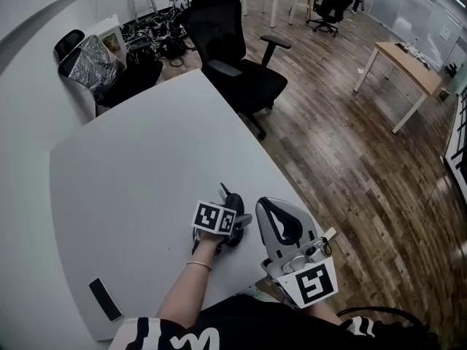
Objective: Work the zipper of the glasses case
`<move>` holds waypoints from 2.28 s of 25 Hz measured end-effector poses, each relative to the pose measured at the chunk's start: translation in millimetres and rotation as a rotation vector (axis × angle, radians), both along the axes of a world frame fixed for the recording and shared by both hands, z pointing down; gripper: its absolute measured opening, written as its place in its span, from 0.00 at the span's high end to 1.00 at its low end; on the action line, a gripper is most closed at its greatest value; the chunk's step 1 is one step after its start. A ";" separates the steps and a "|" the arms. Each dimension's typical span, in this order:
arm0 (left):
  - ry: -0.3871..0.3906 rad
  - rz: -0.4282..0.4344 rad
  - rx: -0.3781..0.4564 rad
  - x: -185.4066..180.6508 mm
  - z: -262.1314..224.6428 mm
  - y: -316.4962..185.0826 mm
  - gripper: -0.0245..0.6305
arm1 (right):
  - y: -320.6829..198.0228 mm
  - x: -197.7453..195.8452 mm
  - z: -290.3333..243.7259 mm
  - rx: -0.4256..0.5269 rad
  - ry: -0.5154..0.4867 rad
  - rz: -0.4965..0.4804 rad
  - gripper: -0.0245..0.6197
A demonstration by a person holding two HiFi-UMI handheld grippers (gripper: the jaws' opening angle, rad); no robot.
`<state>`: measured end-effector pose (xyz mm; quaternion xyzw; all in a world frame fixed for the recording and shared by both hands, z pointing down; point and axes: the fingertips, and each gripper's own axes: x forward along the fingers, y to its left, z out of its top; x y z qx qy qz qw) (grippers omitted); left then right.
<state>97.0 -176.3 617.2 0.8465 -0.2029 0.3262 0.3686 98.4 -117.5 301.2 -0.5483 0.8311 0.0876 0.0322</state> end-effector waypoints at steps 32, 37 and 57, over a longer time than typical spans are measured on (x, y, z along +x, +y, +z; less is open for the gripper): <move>0.675 0.563 0.628 -27.4 -318.1 67.8 0.45 | -13.9 -5.3 -13.4 0.161 0.292 -0.018 0.95; 0.654 0.697 0.561 -50.0 -327.1 87.6 0.45 | -1.2 -35.6 -29.1 0.273 0.413 -0.065 0.93; 0.506 0.904 0.365 -83.4 -311.6 116.3 0.46 | 27.4 -70.4 -40.2 0.389 0.669 -0.299 0.93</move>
